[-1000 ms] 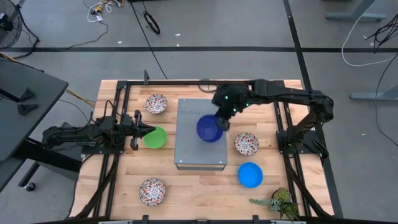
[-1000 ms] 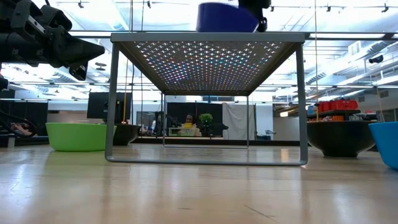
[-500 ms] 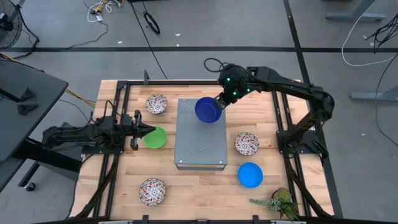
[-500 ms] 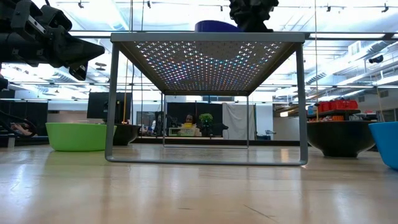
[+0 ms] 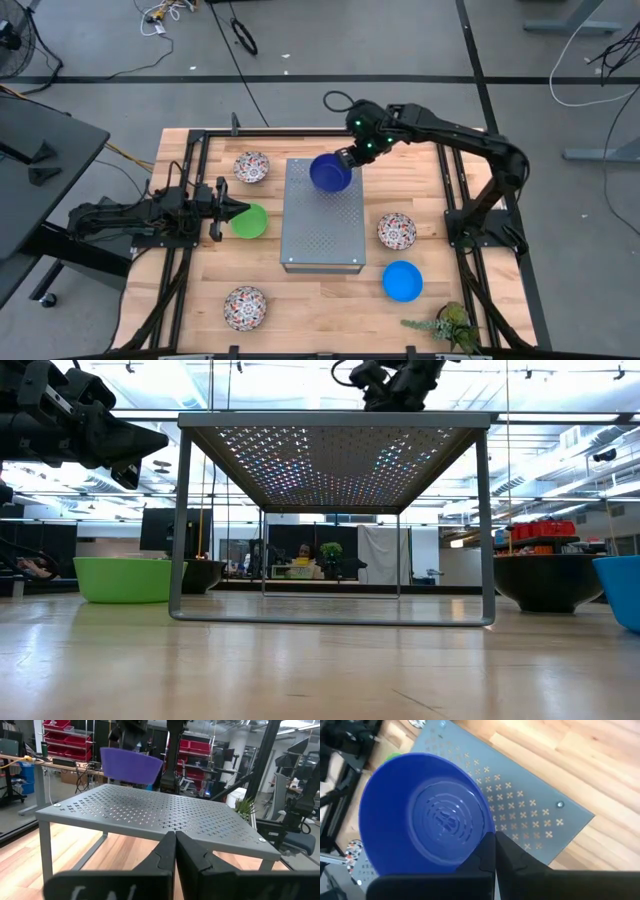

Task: Pick & Place Mini bowls
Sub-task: Put the dark blue bowl on the shelf

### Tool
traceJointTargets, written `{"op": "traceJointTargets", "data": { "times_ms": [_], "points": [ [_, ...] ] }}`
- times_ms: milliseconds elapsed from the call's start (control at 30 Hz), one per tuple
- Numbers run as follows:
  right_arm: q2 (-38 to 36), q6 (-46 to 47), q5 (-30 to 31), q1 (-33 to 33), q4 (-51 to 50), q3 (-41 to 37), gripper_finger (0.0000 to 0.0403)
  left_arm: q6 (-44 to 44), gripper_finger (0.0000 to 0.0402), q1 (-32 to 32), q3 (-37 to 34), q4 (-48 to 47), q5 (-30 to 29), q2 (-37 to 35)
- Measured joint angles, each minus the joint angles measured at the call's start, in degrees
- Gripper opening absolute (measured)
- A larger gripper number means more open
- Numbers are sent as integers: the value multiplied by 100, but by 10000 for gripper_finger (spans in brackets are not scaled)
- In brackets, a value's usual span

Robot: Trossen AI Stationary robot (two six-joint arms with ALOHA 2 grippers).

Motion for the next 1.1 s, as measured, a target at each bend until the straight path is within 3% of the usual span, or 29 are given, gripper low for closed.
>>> {"op": "traceJointTargets", "data": {
  "times_ms": [1100],
  "points": [
    [314, 98, 153, -96, 37, -2, 8, 1, 14, 0, 1, -4, 1, 2]
  ]
}}
